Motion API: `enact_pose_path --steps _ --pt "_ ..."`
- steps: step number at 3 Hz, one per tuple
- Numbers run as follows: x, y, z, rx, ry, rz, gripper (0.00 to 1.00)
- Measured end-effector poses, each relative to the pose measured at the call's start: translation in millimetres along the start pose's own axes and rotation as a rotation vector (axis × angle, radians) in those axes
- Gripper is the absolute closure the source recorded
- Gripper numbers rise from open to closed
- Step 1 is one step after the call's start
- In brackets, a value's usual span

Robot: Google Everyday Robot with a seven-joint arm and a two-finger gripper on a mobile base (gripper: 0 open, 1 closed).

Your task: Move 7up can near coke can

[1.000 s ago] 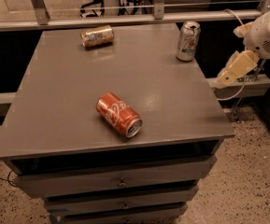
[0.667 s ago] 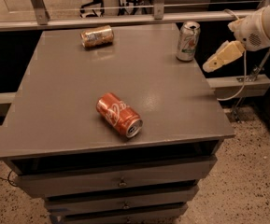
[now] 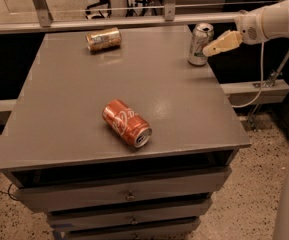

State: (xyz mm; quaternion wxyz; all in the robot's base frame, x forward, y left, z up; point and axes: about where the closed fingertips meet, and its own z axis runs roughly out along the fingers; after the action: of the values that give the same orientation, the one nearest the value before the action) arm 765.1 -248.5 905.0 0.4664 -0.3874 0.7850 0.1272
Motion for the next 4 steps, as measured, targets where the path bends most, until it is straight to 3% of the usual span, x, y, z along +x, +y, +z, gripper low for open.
enact_pose_path --steps 1,2,4 --pt "-10 -2 26 -0.029 -0.051 0.051 0.0" --pt "-5 4 42 -0.065 -0.034 0.108 0.17" --pt "-12 32 32 -0.175 -0.024 0.113 0.63"
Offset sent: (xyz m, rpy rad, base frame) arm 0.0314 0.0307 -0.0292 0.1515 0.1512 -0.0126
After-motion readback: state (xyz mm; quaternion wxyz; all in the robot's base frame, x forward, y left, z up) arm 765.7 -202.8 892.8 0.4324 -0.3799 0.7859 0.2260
